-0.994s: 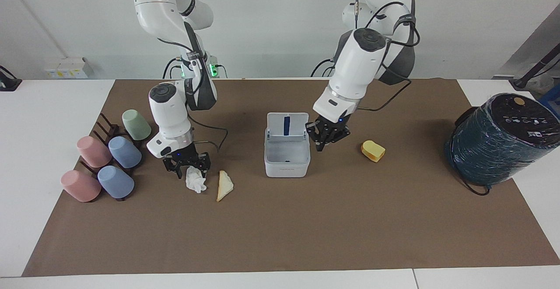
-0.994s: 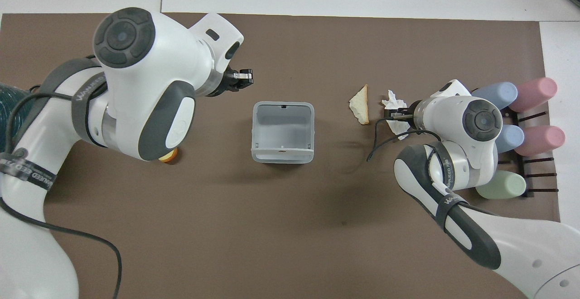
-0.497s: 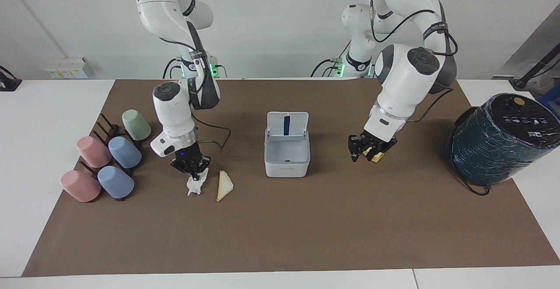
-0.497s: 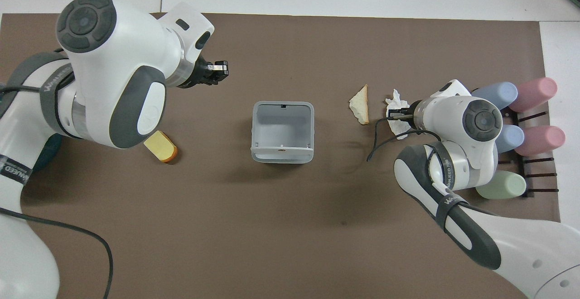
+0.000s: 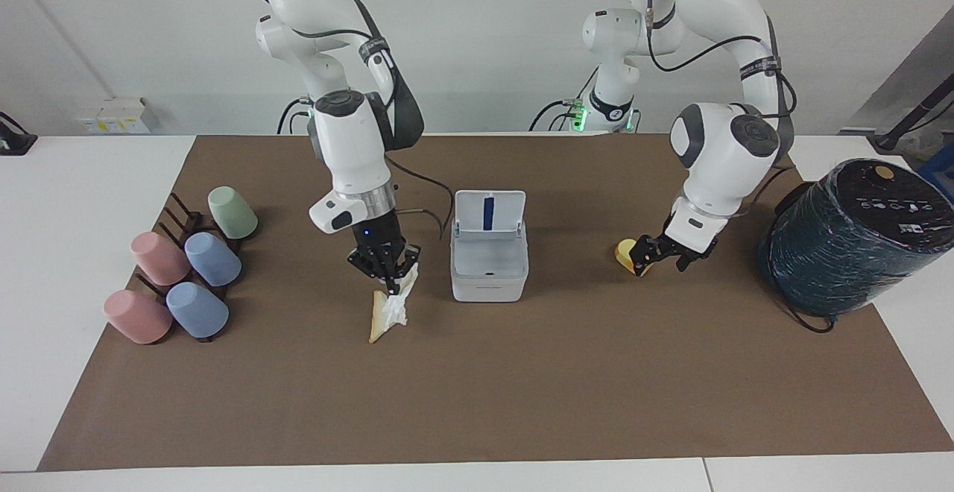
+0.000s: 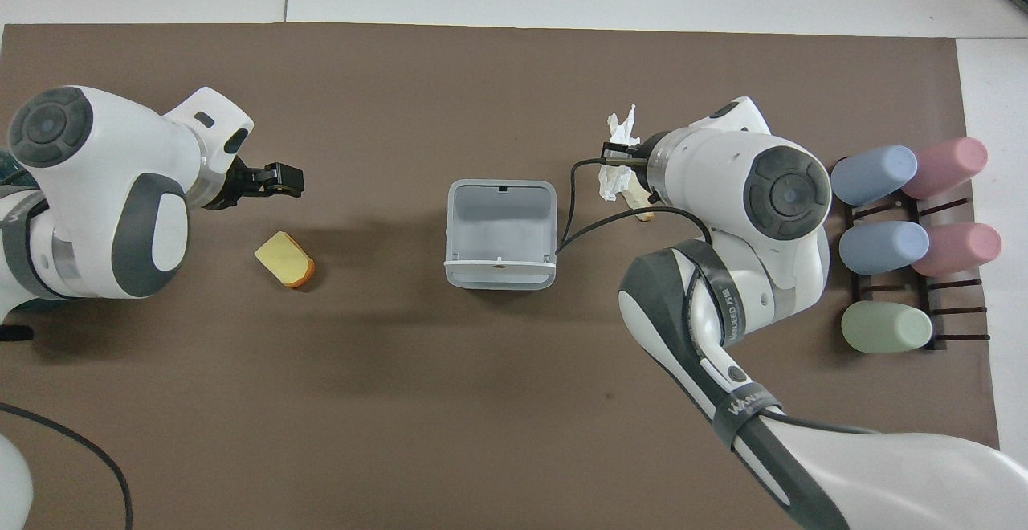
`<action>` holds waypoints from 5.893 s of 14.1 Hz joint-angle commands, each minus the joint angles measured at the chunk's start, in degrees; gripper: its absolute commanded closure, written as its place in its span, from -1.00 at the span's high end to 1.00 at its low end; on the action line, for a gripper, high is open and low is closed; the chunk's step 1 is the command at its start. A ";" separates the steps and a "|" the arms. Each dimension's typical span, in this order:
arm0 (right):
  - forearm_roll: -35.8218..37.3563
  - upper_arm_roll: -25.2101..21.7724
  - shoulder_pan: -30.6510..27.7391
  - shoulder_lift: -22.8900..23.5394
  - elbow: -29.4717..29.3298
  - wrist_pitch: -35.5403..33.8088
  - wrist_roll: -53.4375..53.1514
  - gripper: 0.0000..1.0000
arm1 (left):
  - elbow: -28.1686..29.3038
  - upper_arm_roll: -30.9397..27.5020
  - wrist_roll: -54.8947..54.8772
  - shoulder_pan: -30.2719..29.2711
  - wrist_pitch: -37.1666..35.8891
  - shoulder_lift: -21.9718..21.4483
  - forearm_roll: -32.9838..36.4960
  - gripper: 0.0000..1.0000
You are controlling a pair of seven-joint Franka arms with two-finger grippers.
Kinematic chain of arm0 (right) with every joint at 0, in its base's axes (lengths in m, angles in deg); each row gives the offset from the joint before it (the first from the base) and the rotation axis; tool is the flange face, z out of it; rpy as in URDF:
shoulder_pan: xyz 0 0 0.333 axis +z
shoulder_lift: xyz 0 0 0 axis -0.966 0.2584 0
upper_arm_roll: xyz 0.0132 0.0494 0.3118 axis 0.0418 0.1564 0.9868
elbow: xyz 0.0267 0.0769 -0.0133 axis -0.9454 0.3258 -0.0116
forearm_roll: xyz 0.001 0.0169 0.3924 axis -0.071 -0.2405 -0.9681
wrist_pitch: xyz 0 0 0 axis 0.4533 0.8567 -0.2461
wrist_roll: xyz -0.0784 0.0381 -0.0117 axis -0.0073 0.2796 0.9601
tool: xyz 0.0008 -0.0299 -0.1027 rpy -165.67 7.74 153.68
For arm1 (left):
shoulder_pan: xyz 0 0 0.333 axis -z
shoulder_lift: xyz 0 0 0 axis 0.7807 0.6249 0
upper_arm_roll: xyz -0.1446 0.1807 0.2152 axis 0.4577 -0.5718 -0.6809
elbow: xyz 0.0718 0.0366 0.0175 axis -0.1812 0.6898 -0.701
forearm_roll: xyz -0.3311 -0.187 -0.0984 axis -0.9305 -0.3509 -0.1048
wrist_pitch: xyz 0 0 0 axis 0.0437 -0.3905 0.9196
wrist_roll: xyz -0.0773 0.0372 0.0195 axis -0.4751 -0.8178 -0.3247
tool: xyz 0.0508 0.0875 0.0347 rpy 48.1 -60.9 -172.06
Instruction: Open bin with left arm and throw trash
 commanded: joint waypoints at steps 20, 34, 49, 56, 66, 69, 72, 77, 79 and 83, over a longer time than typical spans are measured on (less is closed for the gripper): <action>0.07 0.69 8.30 2.16 -7.30 -11.87 -11.10 0.80 | -7.78 0.77 1.94 4.65 -11.17 -0.10 1.21 -1.00; 8.34 0.52 -4.38 14.80 -7.40 -0.53 -2.31 0.79 | -10.52 0.95 23.31 26.03 5.86 2.19 0.59 -0.15; 9.04 0.17 -5.25 16.49 -1.06 9.23 -5.82 -1.00 | -30.38 0.16 9.73 10.94 -26.72 1.22 1.21 1.00; 8.78 0.34 -5.17 10.43 -3.52 2.47 -5.30 -1.00 | -30.47 0.07 -11.03 0.10 -39.99 -5.80 10.84 1.00; 8.69 5.35 2.99 9.63 -15.31 -9.40 -15.91 -1.00 | -26.52 0.33 -11.67 -3.14 -32.38 -8.88 3.27 1.00; 8.86 5.35 5.81 9.01 -13.99 -10.64 -18.57 -1.00 | -23.27 0.24 -11.76 -3.50 -31.67 -10.46 2.35 1.00; 8.86 5.44 7.22 7.44 -11.18 -10.73 -18.74 -1.00 | -22.56 0.33 -11.58 -3.50 -32.71 -11.00 2.35 1.00; 8.69 5.44 7.49 6.81 -9.77 -10.55 -18.74 0.59 | -22.38 0.33 -11.58 -3.50 -35.08 -11.44 2.52 1.00; 8.51 5.44 7.32 6.55 -10.03 -10.72 -18.66 0.62 | -22.38 0.33 -11.58 -3.50 -36.06 -11.44 2.61 1.00; 8.25 5.35 4.42 3.57 -9.94 -12.48 -18.13 0.66 | -22.38 0.33 -11.58 -3.59 -36.67 -11.52 2.70 1.00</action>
